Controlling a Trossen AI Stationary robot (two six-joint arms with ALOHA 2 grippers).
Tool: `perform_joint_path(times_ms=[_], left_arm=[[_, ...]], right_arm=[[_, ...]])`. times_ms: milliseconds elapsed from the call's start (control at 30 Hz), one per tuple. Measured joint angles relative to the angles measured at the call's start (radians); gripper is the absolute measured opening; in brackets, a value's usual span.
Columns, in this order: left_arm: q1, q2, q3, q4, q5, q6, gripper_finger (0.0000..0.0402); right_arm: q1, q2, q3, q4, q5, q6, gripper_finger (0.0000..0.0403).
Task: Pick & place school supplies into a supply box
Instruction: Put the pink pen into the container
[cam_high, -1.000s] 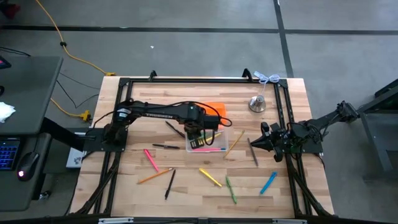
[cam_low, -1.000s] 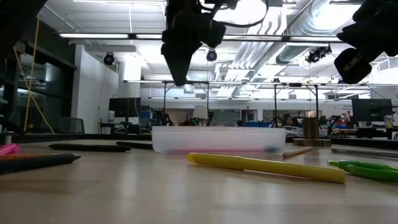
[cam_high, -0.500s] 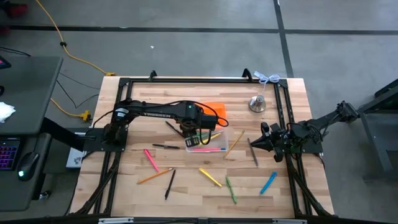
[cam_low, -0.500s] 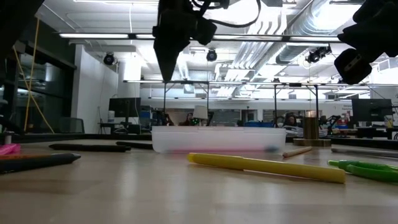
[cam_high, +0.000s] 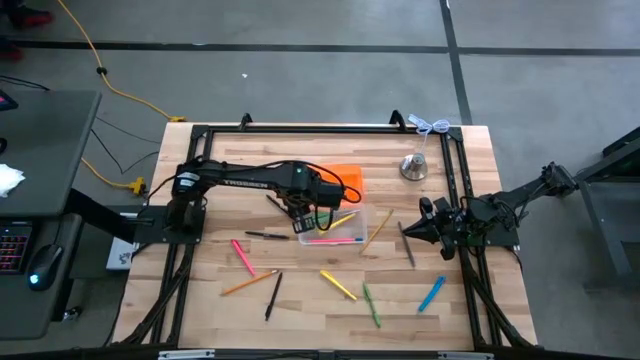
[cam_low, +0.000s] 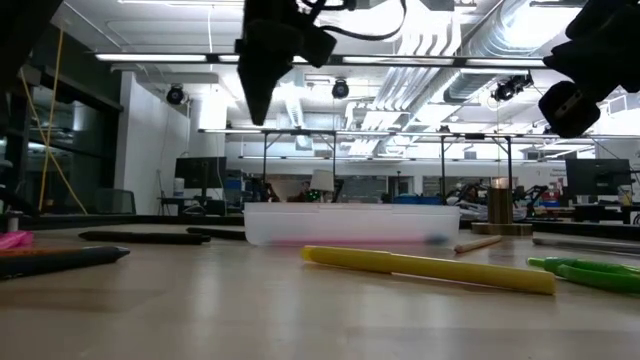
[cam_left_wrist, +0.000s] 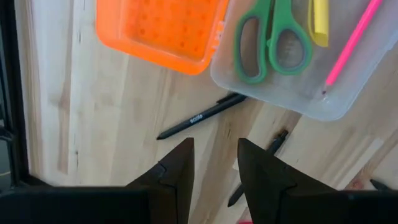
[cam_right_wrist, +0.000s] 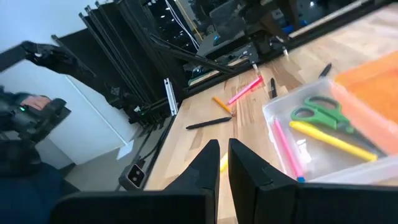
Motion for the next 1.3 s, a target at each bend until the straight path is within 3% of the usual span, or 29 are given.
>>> perform_joint_path(times_ms=[200, 367, 567, 833, 1033, 1300], left_arm=[[0.0, -0.143, -0.185, 0.109, 0.03, -0.024, 0.0152], [0.0, -0.274, -0.359, 0.237, 0.115, -0.029, 0.0152], [0.0, -0.372, -0.499, 0.258, 0.146, -0.089, 0.0152], [0.0, -0.468, -0.609, 0.297, 0.161, -0.129, 0.0152], [0.0, -0.51, -0.676, 0.418, 0.179, -0.139, 0.0152], [0.0, -0.51, -0.74, 0.476, 0.172, 0.028, 0.0152]], right_arm=[[0.0, 0.0, 0.0, -0.015, -0.005, 0.025, 0.0012], [0.0, 0.0, 0.0, -0.011, -0.005, 0.005, 0.0012], [0.0, 0.0, 0.0, -0.004, -0.003, -0.007, 0.0012], [0.0, 0.0, 0.0, -0.004, -0.003, -0.007, 0.0012], [0.0, 0.0, 0.0, -0.004, -0.003, -0.007, 0.0012], [0.0, 0.0, 0.0, -0.004, -0.004, 0.018, 0.0012]])
